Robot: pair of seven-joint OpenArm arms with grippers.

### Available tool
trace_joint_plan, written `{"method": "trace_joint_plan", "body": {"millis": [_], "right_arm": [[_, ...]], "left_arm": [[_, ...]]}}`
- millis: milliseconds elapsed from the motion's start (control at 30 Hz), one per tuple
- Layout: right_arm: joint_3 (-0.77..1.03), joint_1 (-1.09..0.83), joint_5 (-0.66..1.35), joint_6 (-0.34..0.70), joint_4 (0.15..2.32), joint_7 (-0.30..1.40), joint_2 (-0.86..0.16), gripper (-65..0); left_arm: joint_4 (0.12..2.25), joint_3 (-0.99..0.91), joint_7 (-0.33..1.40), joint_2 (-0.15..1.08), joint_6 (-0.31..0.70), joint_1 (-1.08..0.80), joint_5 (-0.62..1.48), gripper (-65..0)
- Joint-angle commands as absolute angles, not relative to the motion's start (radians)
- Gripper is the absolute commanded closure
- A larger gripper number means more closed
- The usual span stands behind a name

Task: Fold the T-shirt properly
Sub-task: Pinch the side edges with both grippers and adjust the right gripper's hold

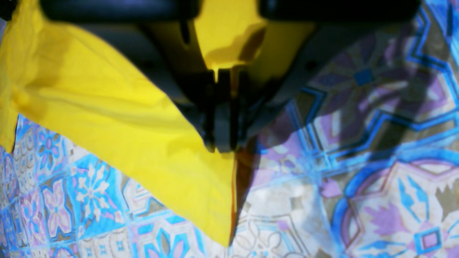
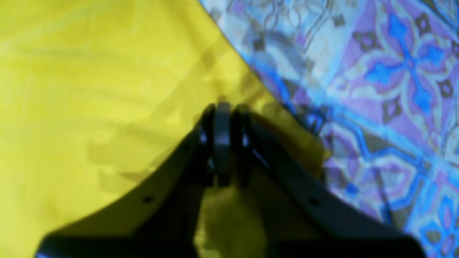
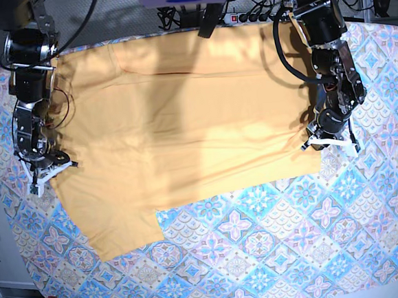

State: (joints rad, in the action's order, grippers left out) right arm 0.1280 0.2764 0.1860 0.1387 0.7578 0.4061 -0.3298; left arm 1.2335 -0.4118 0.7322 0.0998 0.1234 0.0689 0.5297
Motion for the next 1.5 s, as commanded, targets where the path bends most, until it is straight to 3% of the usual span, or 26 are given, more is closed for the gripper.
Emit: {"method": "trace_joint_plan", "body": {"millis": [0,200,400,833,1000,1100,1333,1467], "right_arm": [[0.131,0.271,0.185,0.142,0.811,0.429,-0.346,-0.3],[0.131,0.186,0.185,0.140,1.047,0.467,-0.348,-0.3],[0.131,0.223,0.182,0.136,1.066,0.421,-0.344,-6.0],[0.122,0.446,0.179,0.137,0.567,0.185,-0.343,-23.6],[0.091,0.463,0.179,0.137,0.501,0.139,-0.343,-35.6],[0.033,0.470,0.179,0.137,0.499,0.139,-0.343,-39.4],[-0.071,0.479,0.179,0.139,0.498,0.140,-0.343,-37.6],[-0.111,0.486,0.180,0.140,0.469,0.140,-0.343,-24.1]], "left_arm": [[1.251,-0.412,0.716,0.110,0.130,0.087,0.538,0.0],[1.251,-0.412,0.716,0.107,0.130,0.087,0.538,0.0],[1.251,-0.412,0.716,0.107,0.130,0.087,0.538,0.0],[1.251,-0.412,0.714,0.105,0.130,0.074,0.538,0.0],[1.251,-0.412,0.714,0.105,0.130,0.074,0.538,0.0],[1.251,-0.412,0.714,0.105,0.130,0.074,0.538,0.0],[1.251,-0.412,0.713,0.105,0.130,0.074,0.538,0.0],[1.251,-0.412,0.711,0.105,0.130,0.074,0.538,0.0]]}}
